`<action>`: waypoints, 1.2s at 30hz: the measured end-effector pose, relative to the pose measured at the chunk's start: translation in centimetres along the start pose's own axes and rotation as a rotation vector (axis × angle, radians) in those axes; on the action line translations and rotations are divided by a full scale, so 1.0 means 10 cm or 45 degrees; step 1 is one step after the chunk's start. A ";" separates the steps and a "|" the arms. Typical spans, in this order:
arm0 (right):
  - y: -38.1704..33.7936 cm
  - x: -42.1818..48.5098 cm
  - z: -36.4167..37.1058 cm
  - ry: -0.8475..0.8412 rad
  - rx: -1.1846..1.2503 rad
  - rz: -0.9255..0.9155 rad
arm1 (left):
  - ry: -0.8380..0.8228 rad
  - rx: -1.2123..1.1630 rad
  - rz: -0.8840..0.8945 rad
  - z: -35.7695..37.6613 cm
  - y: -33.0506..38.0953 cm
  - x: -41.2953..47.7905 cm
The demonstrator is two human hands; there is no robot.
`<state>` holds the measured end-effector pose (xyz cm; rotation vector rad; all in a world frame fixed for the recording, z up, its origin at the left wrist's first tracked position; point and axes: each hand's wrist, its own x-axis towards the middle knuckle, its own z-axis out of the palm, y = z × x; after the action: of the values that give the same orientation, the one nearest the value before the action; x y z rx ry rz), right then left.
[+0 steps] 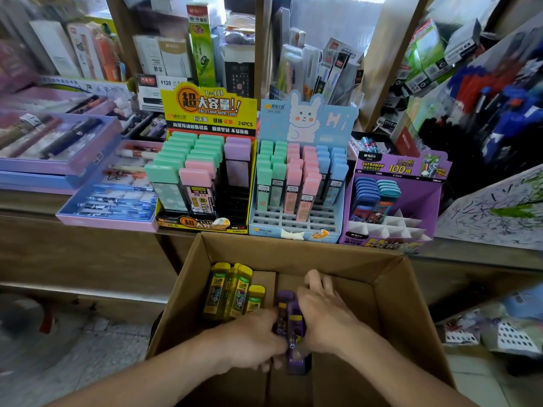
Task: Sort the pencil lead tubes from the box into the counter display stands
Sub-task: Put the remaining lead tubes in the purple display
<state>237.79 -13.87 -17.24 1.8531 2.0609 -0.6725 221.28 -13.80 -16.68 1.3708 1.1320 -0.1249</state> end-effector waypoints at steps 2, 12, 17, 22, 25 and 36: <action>0.03 0.02 0.02 0.013 0.160 0.023 | 0.000 -0.078 -0.022 0.02 -0.01 0.00; 0.12 0.17 0.07 -0.052 0.588 0.080 | 0.032 -0.412 -0.083 -0.02 -0.04 0.02; 0.10 0.18 0.08 -0.058 0.582 0.066 | 0.076 -0.444 -0.076 -0.03 -0.05 0.00; 0.10 0.17 0.09 -0.057 0.621 0.081 | 0.130 -0.425 -0.046 -0.01 -0.04 0.00; 0.09 0.14 0.09 -0.035 0.600 0.089 | 0.178 -0.374 -0.014 0.03 -0.06 0.00; 0.05 0.06 0.03 -0.115 0.545 0.117 | 0.124 -0.445 -0.055 0.08 -0.10 0.04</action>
<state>238.16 -13.46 -17.92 2.0739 1.8668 -1.2247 221.25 -14.49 -17.83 1.0509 1.2009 0.1065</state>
